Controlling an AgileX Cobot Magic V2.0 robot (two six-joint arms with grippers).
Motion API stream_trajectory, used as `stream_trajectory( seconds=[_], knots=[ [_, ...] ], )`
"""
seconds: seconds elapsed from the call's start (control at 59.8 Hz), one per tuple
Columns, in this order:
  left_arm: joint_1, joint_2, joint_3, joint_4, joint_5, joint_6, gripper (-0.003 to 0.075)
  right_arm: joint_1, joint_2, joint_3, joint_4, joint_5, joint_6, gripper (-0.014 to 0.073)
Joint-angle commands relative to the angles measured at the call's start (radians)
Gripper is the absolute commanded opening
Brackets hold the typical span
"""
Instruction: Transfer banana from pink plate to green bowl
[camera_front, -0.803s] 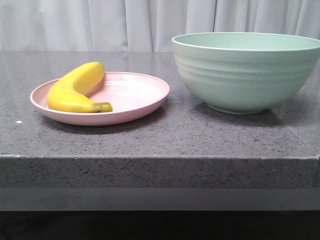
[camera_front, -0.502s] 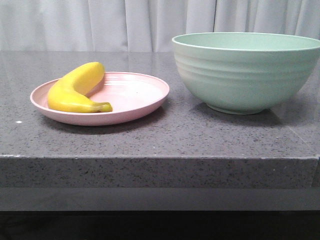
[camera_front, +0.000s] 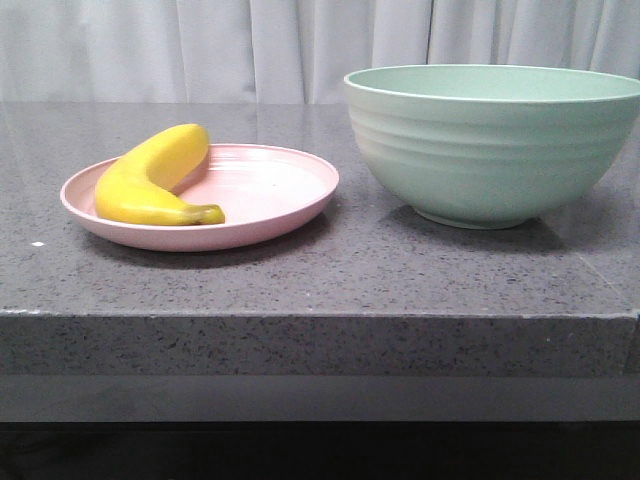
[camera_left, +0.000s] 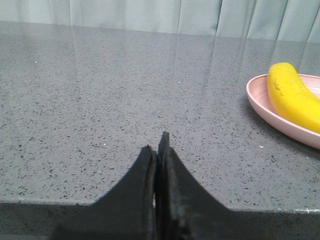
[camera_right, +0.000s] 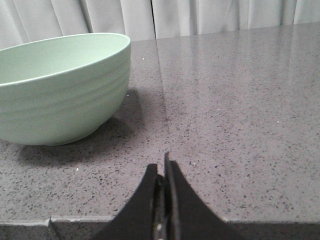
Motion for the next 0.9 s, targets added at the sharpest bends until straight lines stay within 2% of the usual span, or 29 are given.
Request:
stream_trajectory(
  seconds=[0.0,0.736,0.886],
  knots=[
    [0.001,-0.018,0.003,-0.010,-0.088,-0.006,-0.0020,-0.002,-0.023,0.001,-0.011,-0.073,0.000,-0.0060],
    [0.001,-0.018,-0.001,-0.010,-0.115,-0.006,-0.0020,-0.002,-0.023,-0.003,-0.011,-0.088,0.000,-0.0060],
    [0.001,-0.016,-0.066,-0.010,-0.137,-0.006,-0.0020,-0.003,-0.019,-0.085,-0.012,-0.007,-0.006,-0.0060]
  ],
)
